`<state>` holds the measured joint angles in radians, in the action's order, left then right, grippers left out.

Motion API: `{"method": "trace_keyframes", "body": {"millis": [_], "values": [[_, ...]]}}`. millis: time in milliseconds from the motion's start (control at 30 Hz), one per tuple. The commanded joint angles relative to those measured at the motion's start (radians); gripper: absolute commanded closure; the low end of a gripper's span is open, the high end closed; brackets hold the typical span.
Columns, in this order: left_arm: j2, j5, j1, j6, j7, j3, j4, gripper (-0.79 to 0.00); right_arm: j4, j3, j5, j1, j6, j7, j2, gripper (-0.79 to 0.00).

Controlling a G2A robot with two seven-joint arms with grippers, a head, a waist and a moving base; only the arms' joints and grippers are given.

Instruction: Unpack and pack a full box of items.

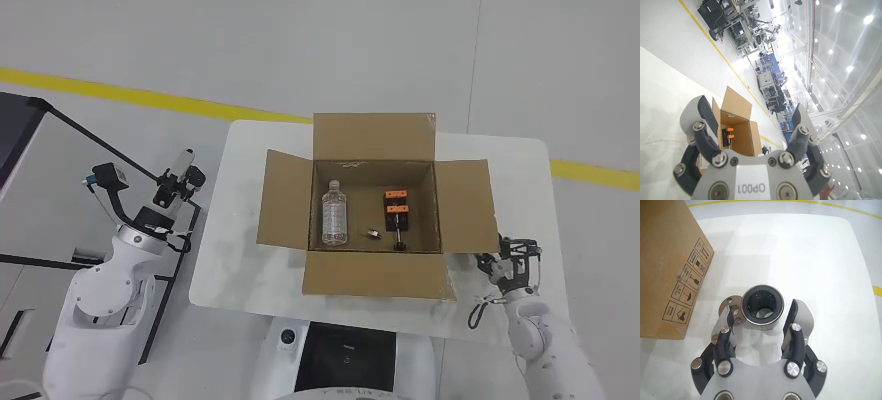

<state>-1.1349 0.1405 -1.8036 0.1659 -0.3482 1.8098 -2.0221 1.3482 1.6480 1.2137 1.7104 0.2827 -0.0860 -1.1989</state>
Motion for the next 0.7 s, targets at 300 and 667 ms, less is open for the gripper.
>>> {"method": "trace_keyframes", "body": {"millis": [300, 667], "values": [[0.0, 0.0, 0.0, 0.0, 0.0, 0.0, 0.0, -0.785, -0.025, -0.014, -0.026, -0.024, -0.035, -0.027, -0.005, -0.536], [0.0, 0.0, 0.0, 0.0, 0.0, 0.0, 0.0, -0.785, -0.091, -0.045, -0.036, -0.083, -0.072, -0.034, -0.012, -0.385]]}}
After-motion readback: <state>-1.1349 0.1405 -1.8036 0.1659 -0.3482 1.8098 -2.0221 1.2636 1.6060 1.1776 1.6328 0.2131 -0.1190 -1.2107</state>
